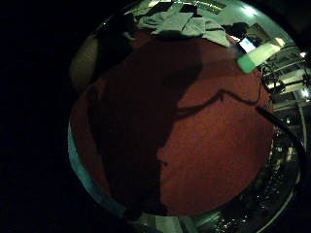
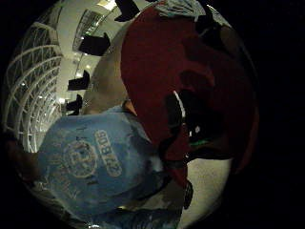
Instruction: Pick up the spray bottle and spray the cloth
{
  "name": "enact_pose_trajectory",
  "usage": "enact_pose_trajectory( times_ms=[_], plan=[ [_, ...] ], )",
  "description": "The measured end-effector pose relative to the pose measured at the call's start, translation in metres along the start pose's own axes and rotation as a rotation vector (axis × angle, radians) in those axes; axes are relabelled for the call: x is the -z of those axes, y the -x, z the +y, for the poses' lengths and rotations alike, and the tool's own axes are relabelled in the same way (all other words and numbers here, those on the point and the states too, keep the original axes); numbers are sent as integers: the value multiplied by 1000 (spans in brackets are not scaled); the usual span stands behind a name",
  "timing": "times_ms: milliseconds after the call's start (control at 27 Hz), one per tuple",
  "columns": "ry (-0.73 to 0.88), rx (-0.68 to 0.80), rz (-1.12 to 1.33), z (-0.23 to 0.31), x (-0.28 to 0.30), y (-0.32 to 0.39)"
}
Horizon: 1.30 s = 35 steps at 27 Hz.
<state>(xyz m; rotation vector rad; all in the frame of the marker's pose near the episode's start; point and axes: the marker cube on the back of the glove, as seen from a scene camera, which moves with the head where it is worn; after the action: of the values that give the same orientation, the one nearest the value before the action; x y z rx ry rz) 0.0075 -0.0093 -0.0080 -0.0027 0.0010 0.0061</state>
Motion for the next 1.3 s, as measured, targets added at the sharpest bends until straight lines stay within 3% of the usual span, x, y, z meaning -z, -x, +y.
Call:
enact_pose_trajectory(
  times_ms=[1039,1299],
  plan=[
    [-59,-39,54,-6,16,-17],
    [-174,-166,-197,-11,27,-51]
  ],
)
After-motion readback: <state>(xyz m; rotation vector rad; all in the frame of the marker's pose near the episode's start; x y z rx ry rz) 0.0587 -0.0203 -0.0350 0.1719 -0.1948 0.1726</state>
